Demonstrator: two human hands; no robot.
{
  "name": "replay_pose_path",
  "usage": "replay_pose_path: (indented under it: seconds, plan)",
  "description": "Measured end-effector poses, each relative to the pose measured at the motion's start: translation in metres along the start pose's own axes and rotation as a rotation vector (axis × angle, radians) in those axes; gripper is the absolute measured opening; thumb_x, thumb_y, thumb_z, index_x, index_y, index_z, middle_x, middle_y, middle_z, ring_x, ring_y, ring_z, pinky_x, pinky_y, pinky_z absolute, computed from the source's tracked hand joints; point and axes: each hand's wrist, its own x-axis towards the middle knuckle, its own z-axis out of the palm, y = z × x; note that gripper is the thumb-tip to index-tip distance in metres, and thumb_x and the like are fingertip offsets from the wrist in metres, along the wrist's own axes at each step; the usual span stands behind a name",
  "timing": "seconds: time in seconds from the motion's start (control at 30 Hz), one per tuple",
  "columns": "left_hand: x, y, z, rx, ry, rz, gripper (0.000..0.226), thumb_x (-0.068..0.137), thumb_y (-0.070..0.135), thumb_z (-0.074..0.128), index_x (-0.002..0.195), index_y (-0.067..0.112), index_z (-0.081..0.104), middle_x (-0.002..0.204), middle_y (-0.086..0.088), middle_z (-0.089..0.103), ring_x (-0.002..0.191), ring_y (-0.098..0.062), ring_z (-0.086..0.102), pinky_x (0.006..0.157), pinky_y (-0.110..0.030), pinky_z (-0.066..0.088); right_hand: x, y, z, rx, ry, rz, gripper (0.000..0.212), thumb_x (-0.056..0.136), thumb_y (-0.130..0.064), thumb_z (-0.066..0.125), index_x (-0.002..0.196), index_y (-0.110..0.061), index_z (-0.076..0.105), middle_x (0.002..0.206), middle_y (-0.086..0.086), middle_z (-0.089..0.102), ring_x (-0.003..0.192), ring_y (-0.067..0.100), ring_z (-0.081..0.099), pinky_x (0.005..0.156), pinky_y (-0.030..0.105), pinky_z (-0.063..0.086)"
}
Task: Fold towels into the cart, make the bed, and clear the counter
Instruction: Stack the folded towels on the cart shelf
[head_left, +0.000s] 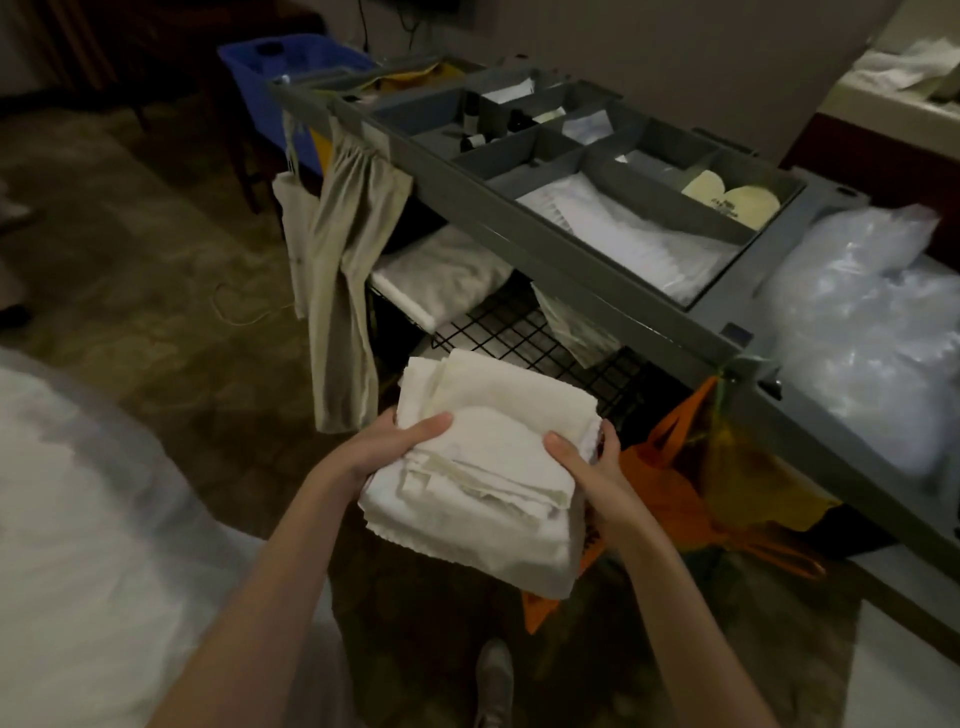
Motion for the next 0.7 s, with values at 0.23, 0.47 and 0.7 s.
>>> replay_pose_path:
  seconds: [0.23, 0.47, 0.7]
  plan:
    - [0.077, 0.057, 0.002, 0.043, -0.001, 0.021, 0.092, 0.056, 0.059, 0.078, 0.136, 0.024, 0.047, 0.113, 0.003, 0.065, 0.096, -0.015, 0.065, 0.065, -0.025, 0.052, 0.08, -0.034, -0.009, 0.034, 0.06, 0.008, 0.107, 0.075, -0.045, 0.072, 0.149, -0.036, -0.005, 0.157, 0.001, 0.015, 0.138, 0.03, 0.029, 0.106, 0.043, 0.034]
    - [0.142, 0.098, -0.021, 0.163, -0.051, 0.055, 0.065, 0.076, 0.047, 0.071, 0.132, 0.027, 0.045, 0.108, 0.009, 0.061, 0.098, -0.012, 0.06, 0.077, -0.029, 0.05, 0.125, -0.043, 0.014, 0.118, 0.093, -0.003, 0.139, 0.041, -0.072, 0.079, 0.148, -0.04, -0.004, 0.153, 0.002, 0.025, 0.134, 0.029, 0.036, 0.108, 0.053, 0.037]
    - [0.211, 0.145, -0.051, 0.374, -0.238, 0.031, 0.043, 0.082, 0.045, 0.065, 0.119, 0.029, 0.049, 0.102, 0.01, 0.063, 0.094, -0.011, 0.062, 0.077, -0.027, 0.049, 0.164, -0.047, 0.057, 0.219, 0.372, -0.009, 0.119, 0.059, -0.064, 0.075, 0.148, -0.034, 0.001, 0.151, 0.005, 0.028, 0.132, 0.029, 0.038, 0.107, 0.046, 0.037]
